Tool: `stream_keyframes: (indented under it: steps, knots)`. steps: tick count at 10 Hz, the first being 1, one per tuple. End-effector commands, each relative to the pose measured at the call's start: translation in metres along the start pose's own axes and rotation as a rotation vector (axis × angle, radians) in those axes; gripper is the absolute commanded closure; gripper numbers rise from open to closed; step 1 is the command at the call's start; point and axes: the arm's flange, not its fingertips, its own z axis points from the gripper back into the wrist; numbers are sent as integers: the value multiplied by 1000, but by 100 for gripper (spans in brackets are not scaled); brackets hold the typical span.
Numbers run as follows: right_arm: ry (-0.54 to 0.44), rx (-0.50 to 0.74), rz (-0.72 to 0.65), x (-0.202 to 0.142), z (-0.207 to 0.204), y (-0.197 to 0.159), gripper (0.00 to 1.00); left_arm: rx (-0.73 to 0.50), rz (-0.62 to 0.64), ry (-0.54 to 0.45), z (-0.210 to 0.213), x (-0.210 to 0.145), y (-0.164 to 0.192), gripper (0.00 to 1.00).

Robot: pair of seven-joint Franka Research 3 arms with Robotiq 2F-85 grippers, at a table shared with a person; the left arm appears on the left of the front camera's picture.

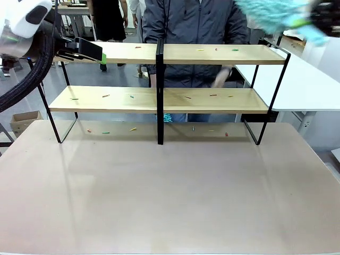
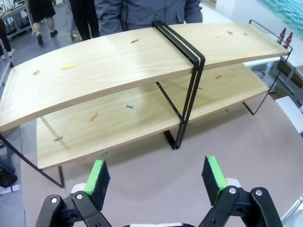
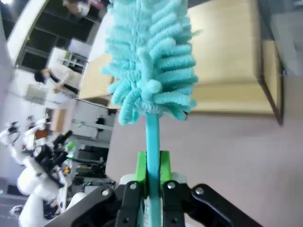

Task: Clean the shelves.
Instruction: Pick up the Duster when the human hands it over.

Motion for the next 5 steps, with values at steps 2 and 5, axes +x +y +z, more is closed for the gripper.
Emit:
stream_keyframes:
  steps: [2, 5]
  knots:
    - [-162, -43, -87, -33, 140, -43, 100, 3, 0, 0, -1, 0, 1, 0]
    - [-220, -266, -135, -81, 150, -82, 100, 3, 0, 0, -1, 0, 1, 0]
